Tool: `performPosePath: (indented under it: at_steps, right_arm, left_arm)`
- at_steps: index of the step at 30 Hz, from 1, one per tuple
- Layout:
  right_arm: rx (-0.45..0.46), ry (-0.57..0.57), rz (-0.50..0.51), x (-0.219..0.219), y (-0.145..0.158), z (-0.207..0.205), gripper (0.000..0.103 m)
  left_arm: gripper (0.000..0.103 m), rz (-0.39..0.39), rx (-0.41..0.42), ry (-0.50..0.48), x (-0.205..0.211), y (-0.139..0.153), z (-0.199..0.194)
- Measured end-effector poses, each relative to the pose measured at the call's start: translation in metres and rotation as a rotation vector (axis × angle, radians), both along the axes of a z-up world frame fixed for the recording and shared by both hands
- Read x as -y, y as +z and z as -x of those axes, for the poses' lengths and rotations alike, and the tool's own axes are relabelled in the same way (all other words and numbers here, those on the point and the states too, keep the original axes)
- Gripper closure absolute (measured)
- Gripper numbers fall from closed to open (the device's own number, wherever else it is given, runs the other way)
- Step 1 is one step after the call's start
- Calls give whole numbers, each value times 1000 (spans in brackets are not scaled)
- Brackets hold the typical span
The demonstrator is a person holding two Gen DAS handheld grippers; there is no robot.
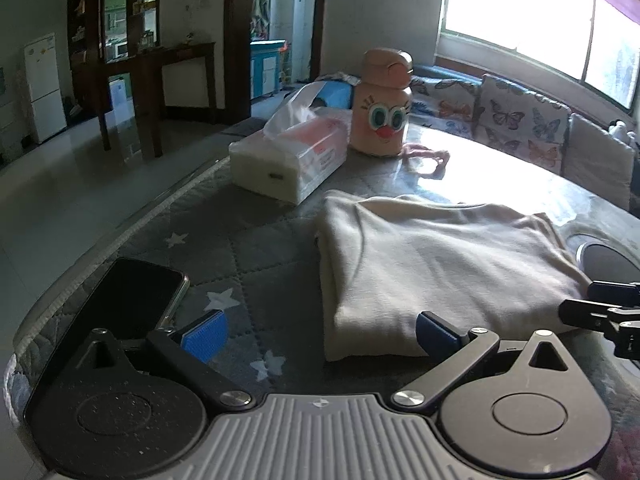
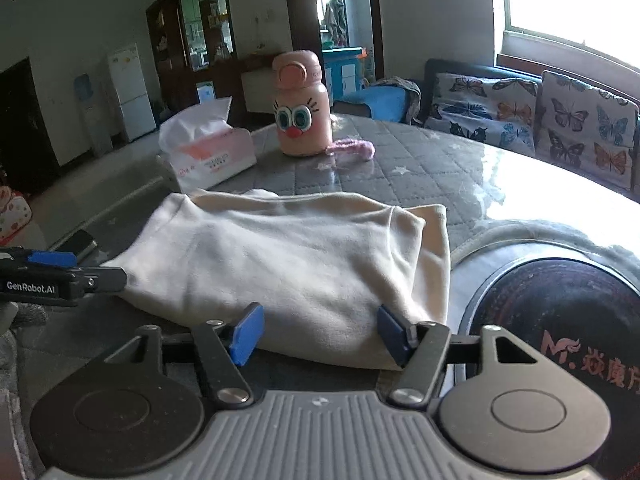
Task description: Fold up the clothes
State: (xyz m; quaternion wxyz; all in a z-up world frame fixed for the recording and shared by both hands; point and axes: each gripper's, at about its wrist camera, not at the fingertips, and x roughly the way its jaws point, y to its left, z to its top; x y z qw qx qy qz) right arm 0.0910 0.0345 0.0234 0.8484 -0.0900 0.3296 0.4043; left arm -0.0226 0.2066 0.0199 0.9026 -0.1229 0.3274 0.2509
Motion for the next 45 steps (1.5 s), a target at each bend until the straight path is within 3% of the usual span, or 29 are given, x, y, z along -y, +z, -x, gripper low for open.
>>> performPosePath:
  at_steps: [3,5,9,20,45]
  right_arm:
    - [9,5,-1,3,2,4,28]
    - [11,9,0,5,3,6,19]
    - [14,6,-3,10,3,11,17]
    - [21,-1,-13,24,3,24,0]
    - [14,-35,10,48,-4,46,0]
  left_arm:
    - [0,-9,11,-22,8,4,3]
    - [0,-12,13,-32,13,5,5]
    - [0,-11,13,-41,21,6,8]
    - [0,-3,-11,-42,37,4,13]
    - [0,-21,-57,-45,67,-3,19]
